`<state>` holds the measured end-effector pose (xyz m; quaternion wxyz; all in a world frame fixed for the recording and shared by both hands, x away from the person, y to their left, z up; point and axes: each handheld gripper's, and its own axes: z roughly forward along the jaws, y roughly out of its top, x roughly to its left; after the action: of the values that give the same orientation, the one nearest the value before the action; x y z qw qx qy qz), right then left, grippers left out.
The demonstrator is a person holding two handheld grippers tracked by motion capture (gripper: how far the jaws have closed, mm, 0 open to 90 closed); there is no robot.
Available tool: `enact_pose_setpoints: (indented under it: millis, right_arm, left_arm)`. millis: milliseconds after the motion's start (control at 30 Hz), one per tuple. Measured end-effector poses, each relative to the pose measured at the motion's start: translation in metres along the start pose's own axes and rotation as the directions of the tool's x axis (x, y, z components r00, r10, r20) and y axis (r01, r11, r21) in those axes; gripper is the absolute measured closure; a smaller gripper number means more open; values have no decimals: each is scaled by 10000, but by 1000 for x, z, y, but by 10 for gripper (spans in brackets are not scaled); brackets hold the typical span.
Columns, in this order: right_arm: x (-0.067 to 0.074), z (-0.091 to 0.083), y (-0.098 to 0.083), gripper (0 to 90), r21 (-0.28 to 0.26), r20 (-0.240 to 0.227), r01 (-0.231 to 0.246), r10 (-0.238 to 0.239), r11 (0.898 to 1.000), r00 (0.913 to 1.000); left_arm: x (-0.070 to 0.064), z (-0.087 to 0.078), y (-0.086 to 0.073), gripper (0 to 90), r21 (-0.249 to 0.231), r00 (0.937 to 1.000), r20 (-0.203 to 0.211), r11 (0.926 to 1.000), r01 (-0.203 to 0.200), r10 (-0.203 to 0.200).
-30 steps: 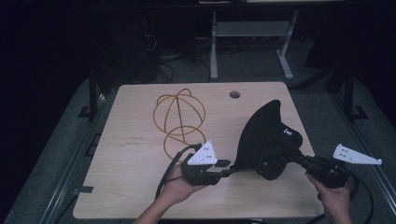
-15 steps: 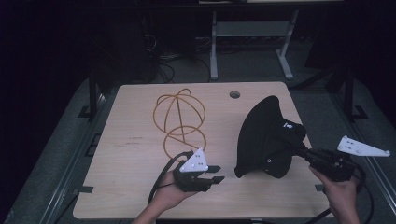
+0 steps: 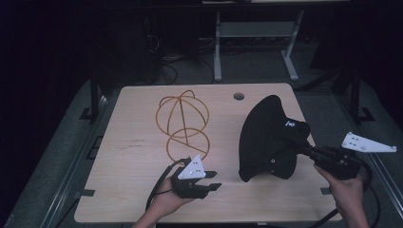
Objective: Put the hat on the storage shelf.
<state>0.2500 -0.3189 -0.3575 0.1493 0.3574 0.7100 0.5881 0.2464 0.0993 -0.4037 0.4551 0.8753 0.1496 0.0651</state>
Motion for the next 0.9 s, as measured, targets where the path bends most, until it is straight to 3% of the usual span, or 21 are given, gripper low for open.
enact_pose_setpoints:
  millis: [167, 533, 900]
  right_arm:
    - [1, 3, 7, 878, 126, -14, -8, 8, 9999, 10000]
    - [10, 10, 35, 878, 280, -123, 509, -505, 9983, 9986]
    - [16, 17, 56, 878, 382, -341, 781, -768, 9962, 9965]
  left_arm:
    - [1, 1, -7, 540, 173, 9999, -121, 9998, 41, -39]
    - [7, -2, -19, 468, 309, 9989, -452, 9994, 120, -106]
    - [10, -5, -26, 417, 165, 9969, -701, 9991, 380, -367]
